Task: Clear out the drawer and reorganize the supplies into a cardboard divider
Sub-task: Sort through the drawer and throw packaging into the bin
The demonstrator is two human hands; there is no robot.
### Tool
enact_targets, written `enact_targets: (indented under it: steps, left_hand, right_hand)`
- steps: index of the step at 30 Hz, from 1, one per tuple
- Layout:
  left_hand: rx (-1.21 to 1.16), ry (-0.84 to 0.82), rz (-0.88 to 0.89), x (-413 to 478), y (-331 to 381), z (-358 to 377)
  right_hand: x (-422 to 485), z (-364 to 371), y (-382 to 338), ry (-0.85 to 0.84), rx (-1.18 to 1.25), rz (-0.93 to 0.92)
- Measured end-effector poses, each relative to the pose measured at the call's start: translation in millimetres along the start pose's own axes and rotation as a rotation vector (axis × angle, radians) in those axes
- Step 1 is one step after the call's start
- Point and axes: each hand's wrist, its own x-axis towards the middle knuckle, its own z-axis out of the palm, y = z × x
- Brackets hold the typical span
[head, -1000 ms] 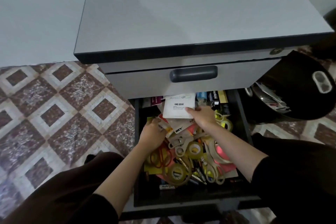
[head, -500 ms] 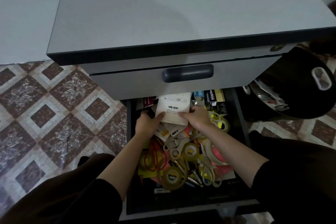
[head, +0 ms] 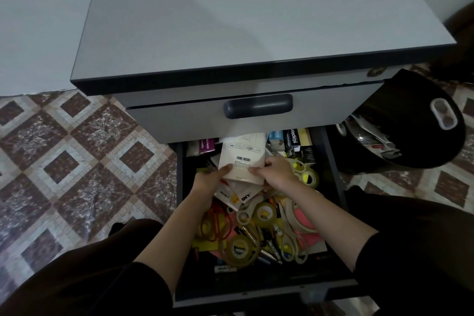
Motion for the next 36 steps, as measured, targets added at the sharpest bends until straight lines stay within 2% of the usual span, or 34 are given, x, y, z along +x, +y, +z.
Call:
enact_targets:
  steps: [7,18,24,29,33,36]
  left_hand:
    - [-0.06,-0.038,-0.064,-30,-30,-2]
    - [-0.184,-0.148,-0.106,-68,-59,-8]
    - [0.007,-0.15,-0.099,-86,-67,-8]
    - [0.197,-0.054,-0.026,-85,-65,-16]
    - [0.47,0.063,0.061,-82,-59,-22]
    - [0.628,0.142,0.156,-80,-50,-22]
  right_hand:
    - [-32,-8,2,-0.07,-0.093,-0.007]
    - [-68,-10,3,-0.121,-0.053,0.012]
    - [-81,-12,15,-0.154,-0.139,0.025]
    - [-83,-14,18,-0.144,-0.197,0.019]
    - [-81,-17,18,-0.129,-0.255,0.0]
    - [-75,-20,15,-0.046,-0.315,-0.026]
